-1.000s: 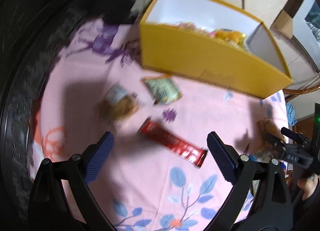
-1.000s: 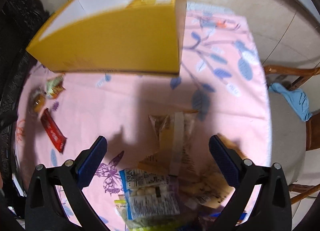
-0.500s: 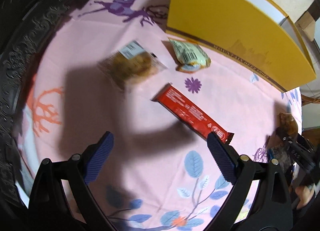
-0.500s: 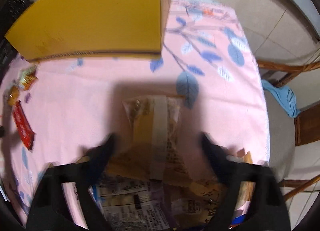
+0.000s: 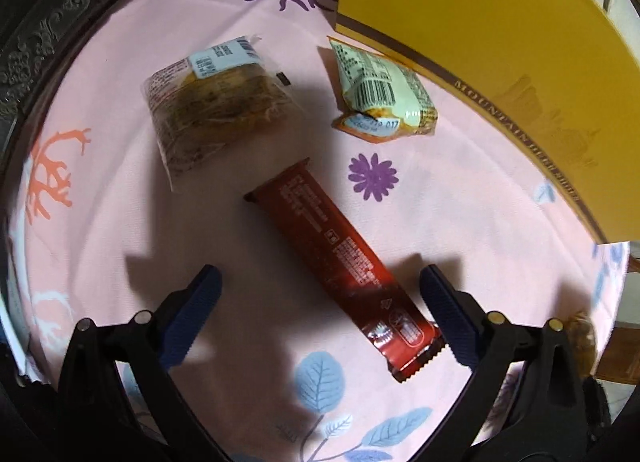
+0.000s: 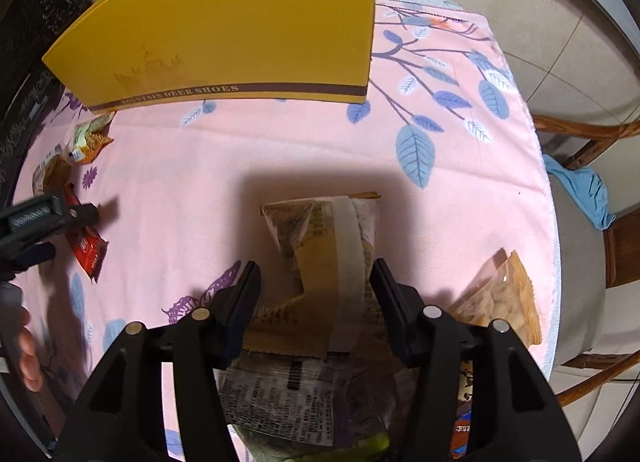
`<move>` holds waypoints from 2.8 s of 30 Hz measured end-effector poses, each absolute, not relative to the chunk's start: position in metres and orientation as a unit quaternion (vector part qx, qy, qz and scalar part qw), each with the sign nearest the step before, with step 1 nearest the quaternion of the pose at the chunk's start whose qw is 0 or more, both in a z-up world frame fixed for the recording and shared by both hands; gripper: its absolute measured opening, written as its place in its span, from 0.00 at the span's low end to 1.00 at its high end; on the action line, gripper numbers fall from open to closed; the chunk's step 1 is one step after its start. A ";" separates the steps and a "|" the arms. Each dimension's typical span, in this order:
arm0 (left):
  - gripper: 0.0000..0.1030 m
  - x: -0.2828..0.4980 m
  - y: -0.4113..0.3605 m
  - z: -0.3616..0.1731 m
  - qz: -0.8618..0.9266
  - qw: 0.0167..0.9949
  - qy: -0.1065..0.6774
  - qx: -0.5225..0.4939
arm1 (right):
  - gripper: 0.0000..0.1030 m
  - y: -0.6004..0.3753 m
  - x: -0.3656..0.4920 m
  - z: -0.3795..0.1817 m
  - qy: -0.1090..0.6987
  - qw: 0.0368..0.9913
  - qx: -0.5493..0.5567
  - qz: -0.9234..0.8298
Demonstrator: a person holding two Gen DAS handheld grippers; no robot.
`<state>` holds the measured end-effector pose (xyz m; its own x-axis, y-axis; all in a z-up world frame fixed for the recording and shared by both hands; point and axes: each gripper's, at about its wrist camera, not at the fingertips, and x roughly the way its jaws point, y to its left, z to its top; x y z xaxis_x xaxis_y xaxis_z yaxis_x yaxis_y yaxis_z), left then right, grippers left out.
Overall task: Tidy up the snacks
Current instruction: 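Grasp the brown paper snack bag with the right tool while the left tool grasps the red chocolate bar, then carry both snacks into the yellow box and open both tools, then grasp the brown nut bag with the right tool while the left tool grasps the wrapped bun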
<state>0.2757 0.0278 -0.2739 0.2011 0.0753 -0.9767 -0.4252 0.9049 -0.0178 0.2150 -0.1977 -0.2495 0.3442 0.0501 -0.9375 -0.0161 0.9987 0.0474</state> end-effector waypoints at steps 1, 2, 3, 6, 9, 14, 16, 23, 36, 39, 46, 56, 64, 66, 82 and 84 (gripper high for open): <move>0.95 0.275 0.025 -0.274 0.163 0.766 0.608 -0.132 | 0.56 -0.198 0.214 -0.249 0.572 0.820 0.016 0.021; 0.93 0.274 0.024 -0.273 0.160 0.771 0.603 -0.128 | 0.56 -0.198 0.214 -0.249 0.573 0.819 0.018 0.022; 0.85 0.272 0.022 -0.271 0.157 0.777 0.597 -0.122 | 0.56 -0.198 0.214 -0.249 0.573 0.819 0.021 0.022; 0.39 0.274 0.015 -0.261 0.134 0.791 0.588 -0.100 | 0.56 -0.204 0.215 -0.250 0.575 0.817 0.031 0.025; 0.23 0.277 0.016 -0.259 0.115 0.790 0.594 -0.093 | 0.55 -0.197 0.209 -0.249 0.573 0.818 0.037 0.034; 0.23 0.262 0.036 -0.251 0.094 0.790 0.595 -0.114 | 0.55 -0.177 0.193 -0.242 0.563 0.824 0.034 0.061; 0.23 0.251 0.041 -0.245 0.084 0.795 0.590 -0.112 | 0.55 -0.171 0.187 -0.237 0.558 0.826 0.036 0.070; 0.23 0.232 0.034 -0.206 0.049 0.829 0.550 -0.089 | 0.55 -0.150 0.178 -0.200 0.521 0.847 0.034 0.101; 0.23 0.235 0.018 -0.131 0.019 0.868 0.487 -0.097 | 0.50 -0.154 0.181 -0.115 0.417 0.902 0.038 0.108; 0.23 0.238 0.016 -0.123 0.018 0.872 0.479 -0.098 | 0.49 -0.162 0.192 -0.104 0.402 0.909 0.045 0.100; 0.23 0.263 0.016 -0.100 0.006 0.886 0.455 -0.094 | 0.49 -0.177 0.229 -0.077 0.367 0.926 0.049 0.079; 0.23 0.369 0.004 -0.049 -0.001 0.909 0.413 -0.057 | 0.49 -0.158 0.287 -0.042 0.331 0.939 0.033 0.083; 0.24 0.412 0.002 -0.043 -0.001 0.910 0.412 -0.042 | 0.49 -0.152 0.310 -0.025 0.313 0.946 0.033 0.083; 0.57 0.421 0.001 -0.046 0.001 0.908 0.417 -0.034 | 0.50 -0.152 0.318 -0.024 0.314 0.945 0.033 0.081; 0.98 0.383 0.044 -0.052 0.049 0.907 0.414 -0.066 | 0.98 -0.190 0.307 -0.057 0.416 0.907 0.022 0.066; 0.98 0.359 0.052 -0.061 0.052 0.904 0.417 -0.076 | 0.98 -0.210 0.284 -0.081 0.458 0.888 0.000 0.043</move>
<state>0.3591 0.0517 -0.0613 0.6464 0.0302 -0.7624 -0.1571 0.9831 -0.0943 0.2836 -0.2097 -0.0811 0.5777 0.0764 -0.8127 -0.0762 0.9963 0.0395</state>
